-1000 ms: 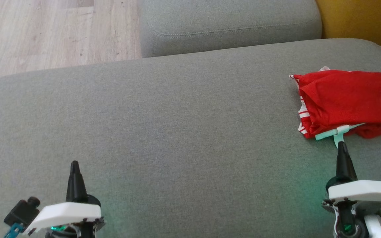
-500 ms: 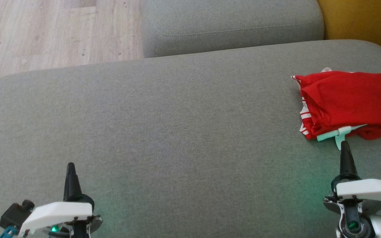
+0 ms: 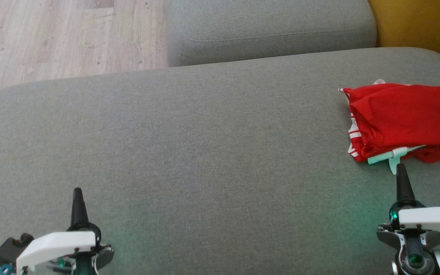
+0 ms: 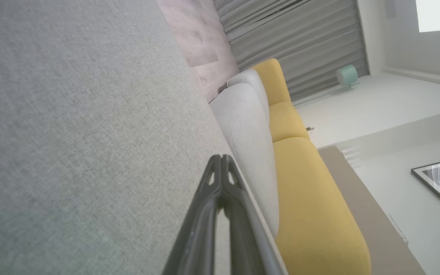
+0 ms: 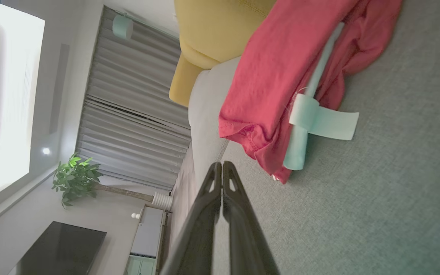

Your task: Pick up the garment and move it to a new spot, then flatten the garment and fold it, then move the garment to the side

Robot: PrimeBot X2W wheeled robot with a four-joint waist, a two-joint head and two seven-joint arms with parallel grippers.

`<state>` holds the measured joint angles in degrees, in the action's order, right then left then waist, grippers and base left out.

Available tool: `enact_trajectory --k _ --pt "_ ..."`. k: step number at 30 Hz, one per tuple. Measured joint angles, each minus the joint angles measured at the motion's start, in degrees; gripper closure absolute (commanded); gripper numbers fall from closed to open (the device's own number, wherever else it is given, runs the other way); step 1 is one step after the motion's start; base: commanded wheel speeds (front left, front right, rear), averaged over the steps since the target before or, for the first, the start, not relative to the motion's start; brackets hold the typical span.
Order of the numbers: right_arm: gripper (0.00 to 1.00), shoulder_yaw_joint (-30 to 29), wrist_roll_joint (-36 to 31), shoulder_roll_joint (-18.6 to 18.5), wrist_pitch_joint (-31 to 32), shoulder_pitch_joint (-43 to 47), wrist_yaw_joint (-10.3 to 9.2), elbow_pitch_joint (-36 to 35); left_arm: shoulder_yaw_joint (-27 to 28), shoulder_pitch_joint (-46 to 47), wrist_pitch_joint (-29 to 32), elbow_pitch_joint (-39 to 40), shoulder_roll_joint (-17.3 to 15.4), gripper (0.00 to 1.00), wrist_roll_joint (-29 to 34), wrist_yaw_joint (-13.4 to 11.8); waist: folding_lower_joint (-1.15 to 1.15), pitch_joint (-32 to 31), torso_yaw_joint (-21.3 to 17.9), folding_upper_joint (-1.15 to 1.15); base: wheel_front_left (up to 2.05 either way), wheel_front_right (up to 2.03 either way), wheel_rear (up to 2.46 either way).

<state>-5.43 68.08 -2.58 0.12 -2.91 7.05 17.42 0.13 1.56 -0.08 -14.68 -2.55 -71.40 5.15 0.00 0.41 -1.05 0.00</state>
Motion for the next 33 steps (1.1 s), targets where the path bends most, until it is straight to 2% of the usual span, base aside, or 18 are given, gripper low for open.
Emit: enact_trajectory --k 33 --pt "1.0 -1.9 20.4 0.0 5.3 -0.1 0.0 -1.0 3.5 1.6 5.2 -0.9 0.0 1.0 -18.0 1.5 0.0 -0.2 0.9 0.0 0.0 0.0 0.0"
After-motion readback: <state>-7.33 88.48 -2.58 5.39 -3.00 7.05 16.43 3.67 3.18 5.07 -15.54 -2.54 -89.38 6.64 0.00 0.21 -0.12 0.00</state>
